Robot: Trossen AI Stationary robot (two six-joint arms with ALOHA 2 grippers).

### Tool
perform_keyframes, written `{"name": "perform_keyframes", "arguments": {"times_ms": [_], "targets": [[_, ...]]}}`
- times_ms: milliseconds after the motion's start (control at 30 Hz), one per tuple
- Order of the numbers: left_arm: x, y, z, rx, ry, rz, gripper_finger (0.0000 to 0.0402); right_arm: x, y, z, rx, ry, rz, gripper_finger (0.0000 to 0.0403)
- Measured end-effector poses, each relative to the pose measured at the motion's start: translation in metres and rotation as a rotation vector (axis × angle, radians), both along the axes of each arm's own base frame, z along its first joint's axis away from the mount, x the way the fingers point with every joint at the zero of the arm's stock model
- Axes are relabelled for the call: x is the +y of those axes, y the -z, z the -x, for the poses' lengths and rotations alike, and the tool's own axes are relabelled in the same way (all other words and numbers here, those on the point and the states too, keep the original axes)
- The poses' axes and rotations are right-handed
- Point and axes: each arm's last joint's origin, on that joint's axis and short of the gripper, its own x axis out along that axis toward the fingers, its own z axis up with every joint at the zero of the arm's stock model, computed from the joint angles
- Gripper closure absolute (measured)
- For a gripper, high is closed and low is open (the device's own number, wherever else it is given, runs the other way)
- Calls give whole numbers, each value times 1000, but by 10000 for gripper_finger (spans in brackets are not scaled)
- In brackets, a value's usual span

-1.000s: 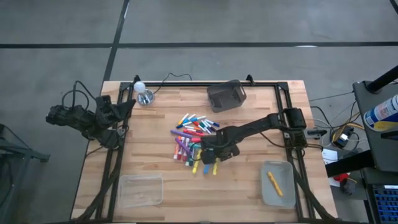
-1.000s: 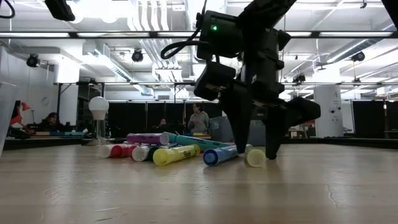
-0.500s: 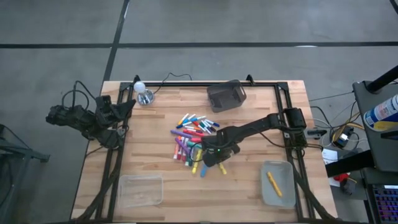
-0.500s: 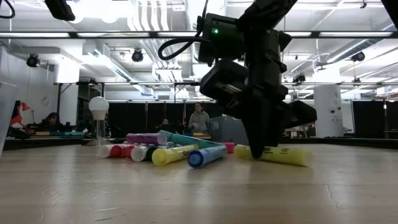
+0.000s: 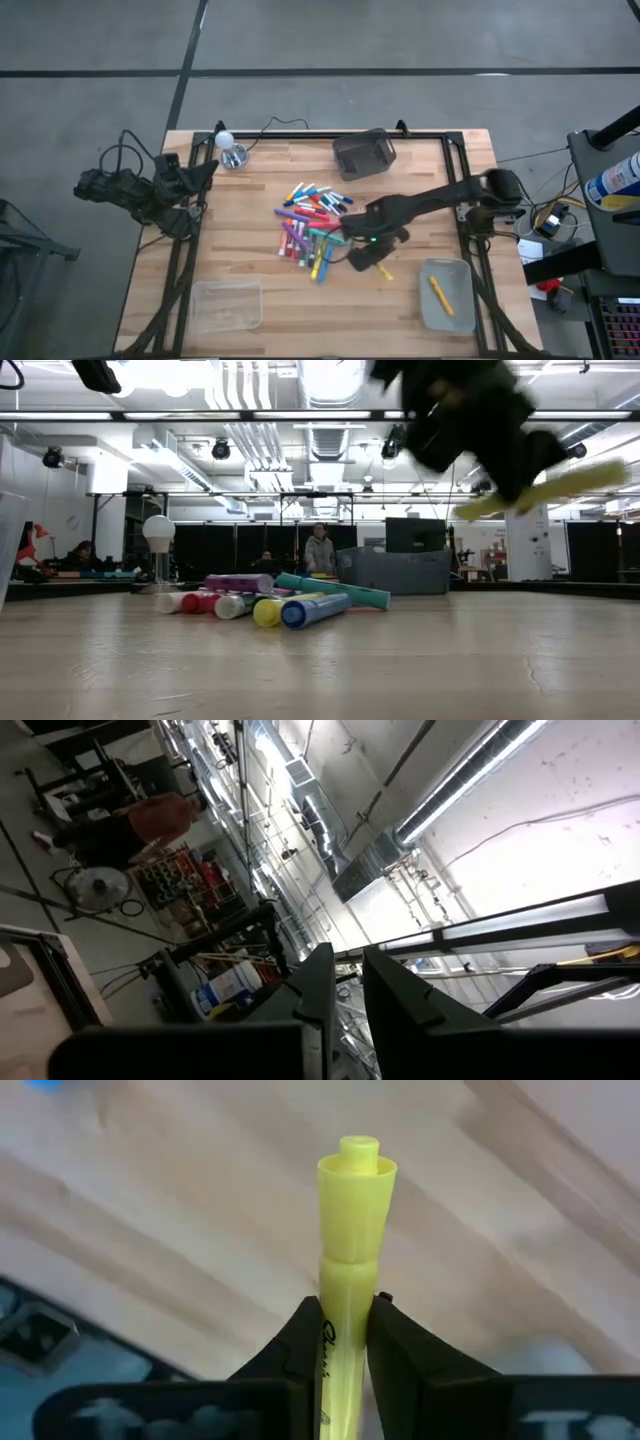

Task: Pick & Place Markers
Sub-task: Put the right light yellow highlighter pen into the gray bin

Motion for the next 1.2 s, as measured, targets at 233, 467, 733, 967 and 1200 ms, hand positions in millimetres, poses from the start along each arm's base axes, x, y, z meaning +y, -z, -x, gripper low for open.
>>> {"name": "perform_keyframes", "arguments": {"times_ms": [233,467,733,967,1200], "targets": [[0,0,0,14,-24,-16,353,22,-45,57,75,78,82,355],[0,0,0,15,-26,-15,353,48,-39,101,169,202,94,355],[0,0,0,15,-27,-15,353,71,3,121,192,288,-21,355],[0,0,0,15,-28,-14,353,75,24,136,295,285,-22,355],[0,0,0,16,-28,-14,353,74,34,142,402,337,-58,280]]}}
